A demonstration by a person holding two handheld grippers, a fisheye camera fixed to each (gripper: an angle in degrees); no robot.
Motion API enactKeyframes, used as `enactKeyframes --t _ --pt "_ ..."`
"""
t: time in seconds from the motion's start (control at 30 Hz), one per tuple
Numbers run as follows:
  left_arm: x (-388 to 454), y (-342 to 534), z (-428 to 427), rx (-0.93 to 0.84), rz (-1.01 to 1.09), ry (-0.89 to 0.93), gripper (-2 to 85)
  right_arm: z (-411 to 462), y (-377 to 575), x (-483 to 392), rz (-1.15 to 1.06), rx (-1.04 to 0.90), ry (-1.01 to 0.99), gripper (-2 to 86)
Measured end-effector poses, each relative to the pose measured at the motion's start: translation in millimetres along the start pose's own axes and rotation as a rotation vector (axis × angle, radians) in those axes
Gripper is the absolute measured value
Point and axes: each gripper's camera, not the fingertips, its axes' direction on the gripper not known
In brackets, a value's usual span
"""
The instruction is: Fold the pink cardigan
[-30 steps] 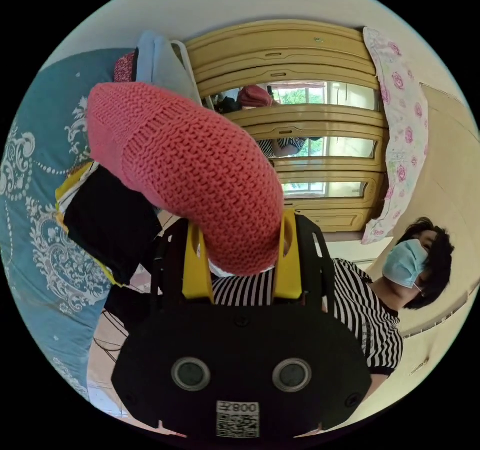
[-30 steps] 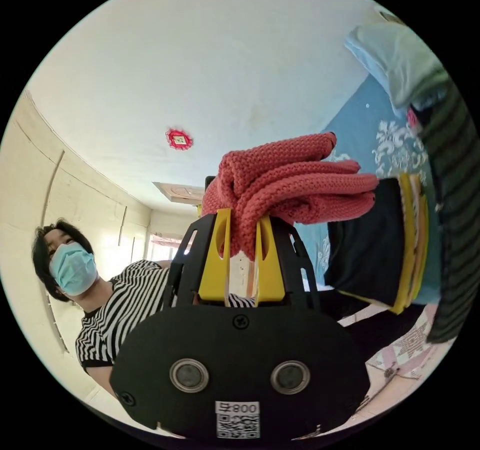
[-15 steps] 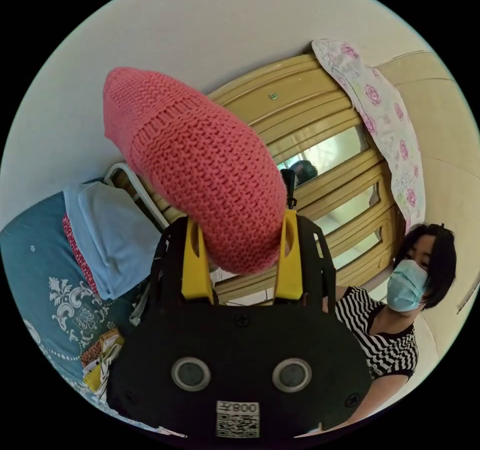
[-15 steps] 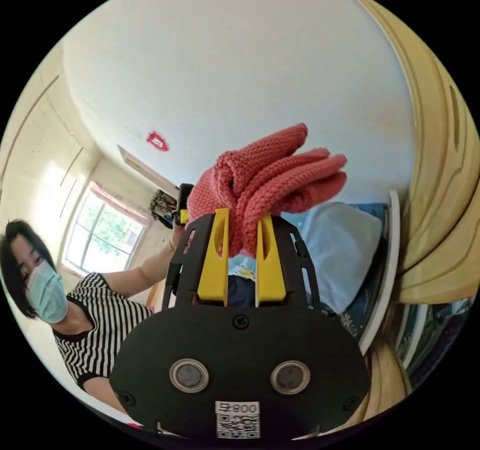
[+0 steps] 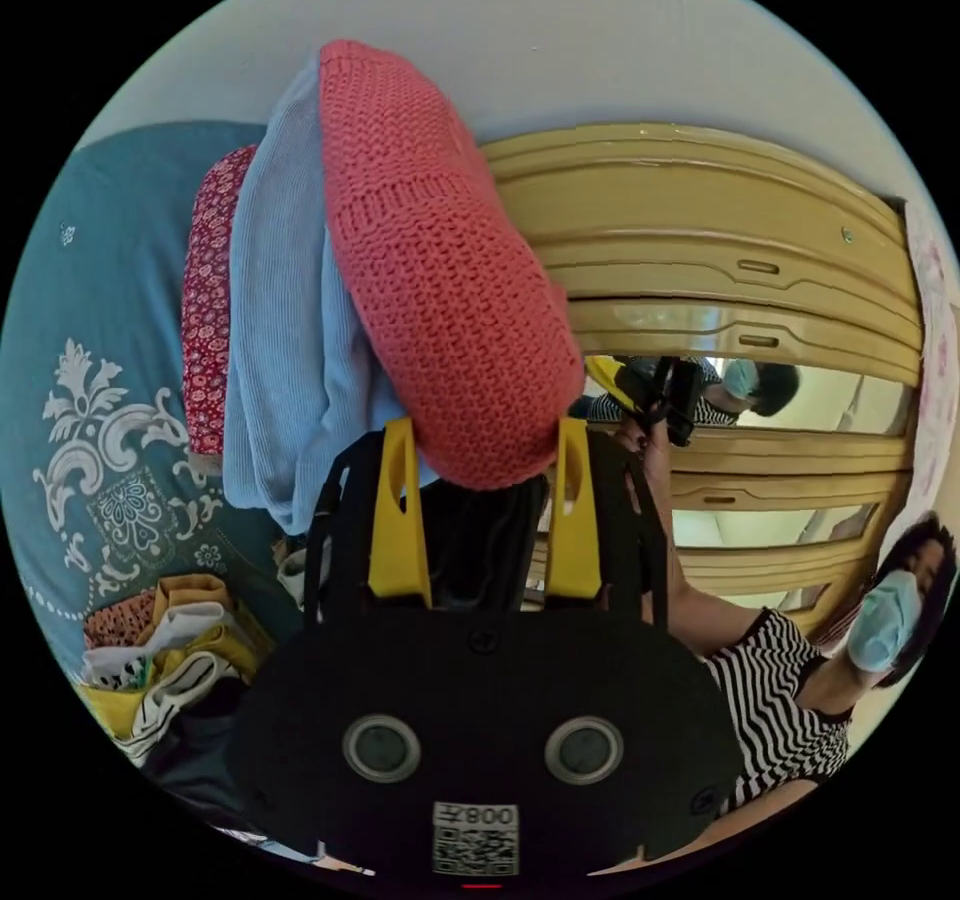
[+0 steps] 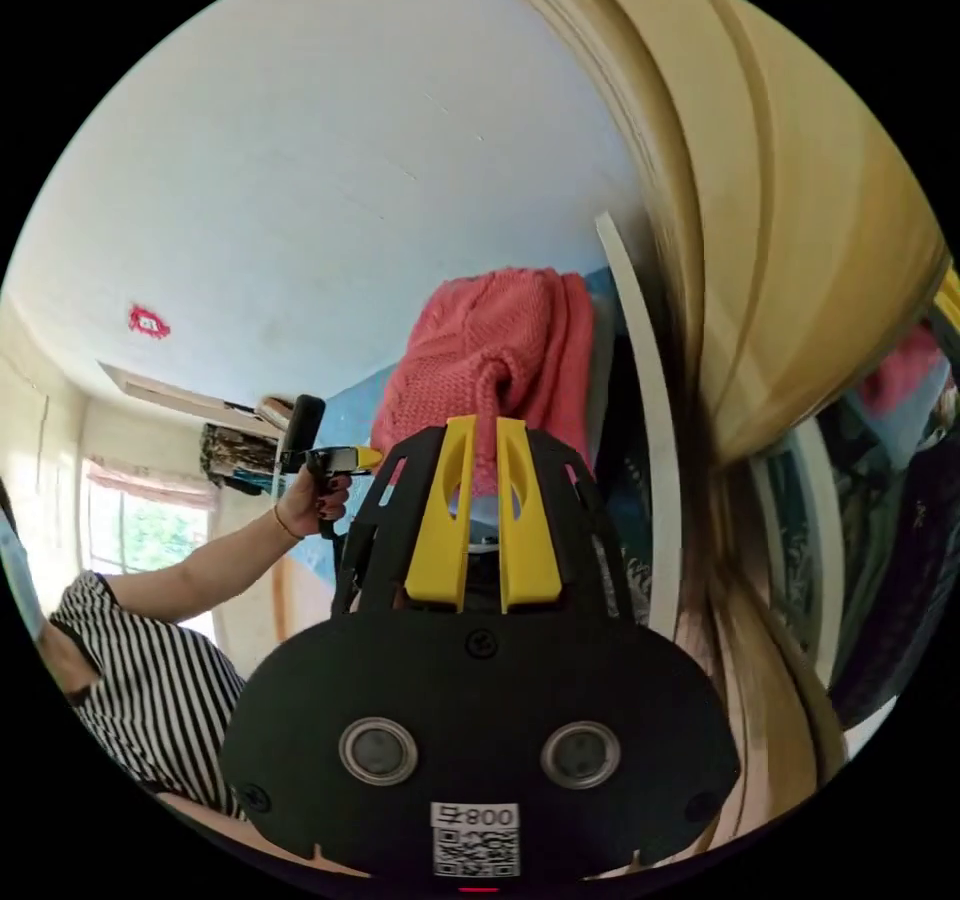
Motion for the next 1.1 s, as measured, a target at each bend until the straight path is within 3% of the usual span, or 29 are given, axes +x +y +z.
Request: enactKeyframes --t 0.13,0.33,0.4,0.47,0.5,0.73,0.9,1.0,1.1 --pt "11 8 9 0.046 0.050 -0.057 15.3 -19 -2 -45 -0.161 0.108 0.047 1.3" --pt "62 17 22 0.189 0.185 -0.181 11.2 68 -32 -44 -0.151 -0.150 0.028 0.2" --pt "79 5 48 0.133 0.237 -0.253 8.9 76 -33 -44 -0.137 -0.143 0.031 0.1" --pt "93 -1 82 0.099 0.354 -0.474 5.9 84 -34 -45 -0.121 -0.152 0.071 0.0" --pt "93 -1 89 0.094 0.375 -0.498 5.4 86 -35 -46 -0.120 -0.160 0.082 0.0" --pt "123 15 113 0.102 0.320 -0.484 2.9 83 -25 -74 -0.128 -0.170 0.134 0.0" --pt "214 57 118 0.159 0.507 -0.577 0.8 64 0 -104 -0.143 -0.109 0.149 0.0" --pt "230 59 150 0.033 0.538 -0.711 0.4 63 15 -118 -0.118 -0.123 0.170 0.0" --pt "256 67 128 0.051 0.485 -0.616 0.3 50 33 -138 -0.123 -0.101 0.167 0.1"
